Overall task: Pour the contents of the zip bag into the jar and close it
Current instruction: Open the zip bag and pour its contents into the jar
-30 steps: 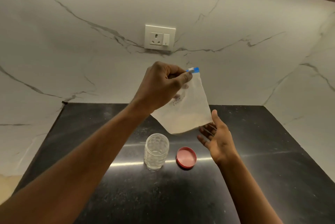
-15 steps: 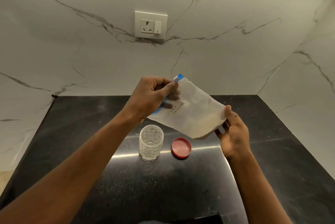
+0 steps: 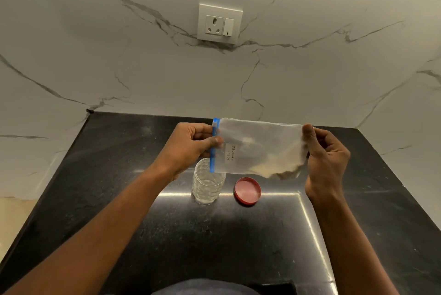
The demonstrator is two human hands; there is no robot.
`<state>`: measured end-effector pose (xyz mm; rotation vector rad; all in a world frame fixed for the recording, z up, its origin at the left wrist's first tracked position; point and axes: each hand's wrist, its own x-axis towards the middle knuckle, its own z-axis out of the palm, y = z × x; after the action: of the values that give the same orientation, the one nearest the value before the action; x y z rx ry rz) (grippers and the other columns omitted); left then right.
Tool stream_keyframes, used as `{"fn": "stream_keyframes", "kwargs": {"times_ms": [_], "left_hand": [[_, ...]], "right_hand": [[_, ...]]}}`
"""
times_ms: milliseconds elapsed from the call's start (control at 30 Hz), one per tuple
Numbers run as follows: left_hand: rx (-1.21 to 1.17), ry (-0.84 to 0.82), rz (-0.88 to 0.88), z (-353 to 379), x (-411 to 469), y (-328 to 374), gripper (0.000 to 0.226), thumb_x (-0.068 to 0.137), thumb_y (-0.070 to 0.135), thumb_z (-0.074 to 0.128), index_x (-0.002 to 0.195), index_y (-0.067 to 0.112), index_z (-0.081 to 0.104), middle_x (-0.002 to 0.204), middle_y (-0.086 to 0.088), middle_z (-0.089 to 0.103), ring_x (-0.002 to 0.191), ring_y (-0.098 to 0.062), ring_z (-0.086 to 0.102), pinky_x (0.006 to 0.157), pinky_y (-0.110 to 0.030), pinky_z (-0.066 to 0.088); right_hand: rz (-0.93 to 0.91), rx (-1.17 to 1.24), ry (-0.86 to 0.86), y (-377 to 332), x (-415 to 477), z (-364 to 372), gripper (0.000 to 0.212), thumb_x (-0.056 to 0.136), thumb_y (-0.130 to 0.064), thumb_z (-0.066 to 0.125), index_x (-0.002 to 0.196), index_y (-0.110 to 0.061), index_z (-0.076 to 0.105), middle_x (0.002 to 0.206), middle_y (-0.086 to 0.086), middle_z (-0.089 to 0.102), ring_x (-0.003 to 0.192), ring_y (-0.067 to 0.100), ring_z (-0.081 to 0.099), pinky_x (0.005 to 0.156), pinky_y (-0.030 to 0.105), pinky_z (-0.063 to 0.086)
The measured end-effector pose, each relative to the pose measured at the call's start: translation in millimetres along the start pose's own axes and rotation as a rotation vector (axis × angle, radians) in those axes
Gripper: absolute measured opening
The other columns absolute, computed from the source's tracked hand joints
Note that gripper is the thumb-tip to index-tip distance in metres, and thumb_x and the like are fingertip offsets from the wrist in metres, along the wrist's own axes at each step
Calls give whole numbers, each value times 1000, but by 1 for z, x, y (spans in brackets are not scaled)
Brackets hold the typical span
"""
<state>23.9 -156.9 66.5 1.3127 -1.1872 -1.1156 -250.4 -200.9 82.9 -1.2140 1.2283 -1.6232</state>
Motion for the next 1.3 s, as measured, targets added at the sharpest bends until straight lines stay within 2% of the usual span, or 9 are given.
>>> {"fn": "stream_keyframes", "kwargs": {"times_ms": [233, 300, 433, 533, 733, 933, 1033, 1167, 1300], "left_hand": [[5, 94, -15, -1, -3, -20, 30, 91, 13, 77, 120, 6, 75, 108, -6, 82, 97, -18, 81, 84, -38, 67], [-5, 128, -14, -2, -5, -23, 28, 90, 13, 78, 117, 6, 76, 105, -6, 83, 94, -18, 82, 81, -37, 67], [-27, 167, -2, -2, -11, -29, 27, 89, 12, 78, 115, 6, 76, 106, -6, 82, 94, -18, 82, 78, -33, 67], [-55, 187, 2, -3, -15, -32, 24, 89, 11, 78, 113, 6, 76, 103, -6, 83, 92, -18, 82, 75, -29, 67], [-69, 210, 3, -6, -19, -35, 29, 87, 14, 79, 114, 5, 76, 104, -7, 83, 93, -19, 82, 78, -34, 68], [-86, 209, 12, -6, -22, -38, 30, 87, 15, 80, 115, 5, 76, 105, -7, 83, 95, -20, 82, 80, -37, 68], [-102, 210, 14, -7, -23, -38, 29, 87, 13, 80, 115, 5, 76, 105, -8, 83, 95, -21, 82, 80, -38, 68], [-106, 210, 29, -8, -23, -39, 31, 87, 13, 79, 117, 4, 75, 106, -7, 82, 95, -20, 82, 79, -34, 67], [-134, 208, 30, -9, -23, -38, 29, 88, 10, 79, 116, 5, 75, 105, -6, 83, 94, -19, 82, 76, -28, 66]], "right_hand": [[-153, -118, -36, -10, 2, 11, 9, 94, -28, 74, 89, -20, 75, 77, -1, 69, 72, 16, 61, 65, 25, 55], [-189, -142, -43, -13, 2, 15, 11, 93, -29, 75, 89, -19, 75, 76, 1, 67, 72, 17, 60, 65, 25, 54], [-235, -206, -95, -19, 4, 22, 16, 94, -26, 74, 93, -10, 74, 75, -3, 68, 66, 3, 59, 62, 19, 52], [-257, -226, -108, -22, 5, 25, 18, 94, -25, 74, 95, -7, 74, 76, -4, 68, 65, 2, 60, 62, 20, 54], [-294, -280, -153, -26, 7, 31, 25, 94, -27, 74, 98, -2, 74, 80, -2, 70, 66, 2, 62, 62, 22, 54], [-319, -328, -179, -30, 8, 34, 24, 94, -30, 73, 98, -6, 74, 81, -4, 70, 67, 2, 64, 61, 23, 55], [-322, -333, -176, -32, 8, 35, 26, 94, -33, 73, 97, -7, 75, 82, -4, 71, 69, 7, 65, 62, 30, 57], [-331, -335, -175, -35, 8, 37, 25, 94, -34, 73, 96, -10, 75, 82, -7, 71, 72, 5, 66, 64, 32, 58], [-340, -319, -173, -38, 8, 37, 24, 93, -31, 75, 97, -7, 76, 81, -8, 70, 69, -2, 64, 62, 18, 52]]}}
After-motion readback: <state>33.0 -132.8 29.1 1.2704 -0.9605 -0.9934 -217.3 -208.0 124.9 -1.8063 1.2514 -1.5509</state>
